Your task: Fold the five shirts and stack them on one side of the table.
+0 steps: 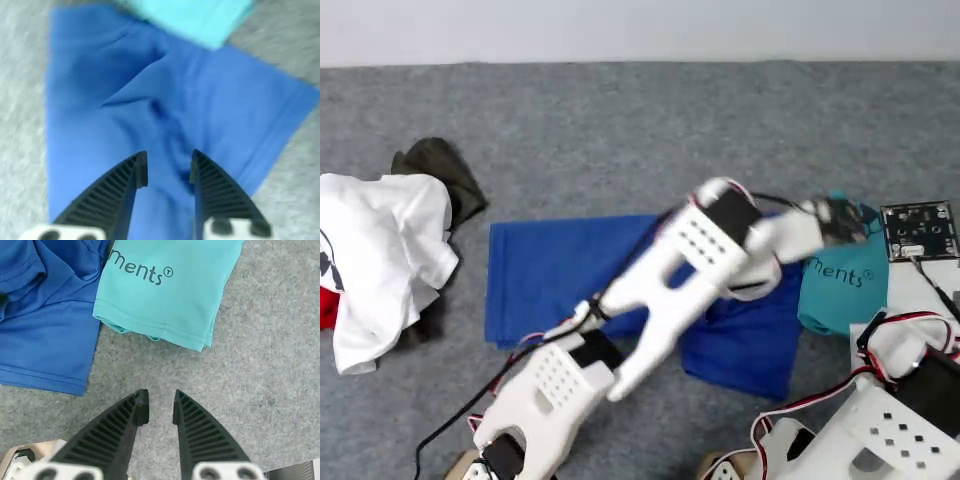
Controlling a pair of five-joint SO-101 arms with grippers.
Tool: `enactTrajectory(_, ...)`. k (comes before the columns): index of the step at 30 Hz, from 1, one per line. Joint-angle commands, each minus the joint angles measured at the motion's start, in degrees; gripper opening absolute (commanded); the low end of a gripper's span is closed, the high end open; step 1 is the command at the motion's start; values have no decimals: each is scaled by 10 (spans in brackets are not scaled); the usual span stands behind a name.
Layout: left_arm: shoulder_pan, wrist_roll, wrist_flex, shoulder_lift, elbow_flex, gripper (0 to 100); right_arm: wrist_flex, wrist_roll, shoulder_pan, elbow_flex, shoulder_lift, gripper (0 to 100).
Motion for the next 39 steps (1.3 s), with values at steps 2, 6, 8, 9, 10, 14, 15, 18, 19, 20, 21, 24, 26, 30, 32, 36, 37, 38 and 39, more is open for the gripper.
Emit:
enactTrajectory(2, 35, 10, 7, 2, 36, 148, 20, -5, 7, -3, -4, 92)
enactTrajectory(6, 7, 6, -12, 33, 51, 123, 21, -4, 7, -3, -5, 91)
enactTrajectory(8, -25, 4, -25, 47, 51, 113, 21, -4, 7, -3, -4, 91)
enactTrajectory(9, -41, 4, -33, 54, 51, 112, 21, -4, 7, -3, -4, 91)
enactTrajectory(10, -59, -2, -41, 61, 51, 112, 21, -4, 7, -3, -3, 91)
enactTrajectory(14, -113, -32, -48, 66, 50, 109, 21, -4, 5, -3, -2, 91)
enactTrajectory(15, -121, -32, -45, 66, 44, 109, 21, -4, 5, -3, -2, 91)
enactTrajectory(18, -135, -31, -29, 67, 18, 109, 20, -5, 5, -3, -2, 93)
enactTrajectory(19, -135, -31, -24, 69, 7, 109, 20, -5, 5, -3, -2, 93)
enactTrajectory(20, -135, -31, -18, 70, -2, 109, 20, -5, 5, -3, -2, 93)
enactTrajectory(21, -134, -31, -13, 71, -10, 109, 20, -5, 5, -3, -2, 93)
enactTrajectory(24, -132, -31, -12, 72, -26, 109, 20, -5, 5, -3, -2, 93)
enactTrajectory(26, -134, -31, -13, 73, -36, 109, 20, -5, 5, -3, -2, 92)
enactTrajectory(30, -122, -28, 14, 67, -53, 109, 21, -5, 5, -3, -4, 91)
enactTrajectory(32, -108, -14, 19, 66, -53, 108, 21, -5, 5, -3, -4, 91)
enactTrajectory(36, -104, 3, 19, 47, 4, 108, 21, -5, 6, -3, -6, 91)
enactTrajectory(37, -104, 2, 19, 41, 27, 108, 22, -5, 7, -3, -7, 91)
enactTrajectory(38, -104, 2, 19, 37, 51, 108, 22, -5, 7, -3, -7, 91)
enactTrajectory(39, -105, 2, 19, 34, 77, 107, 22, -5, 7, -3, -7, 91)
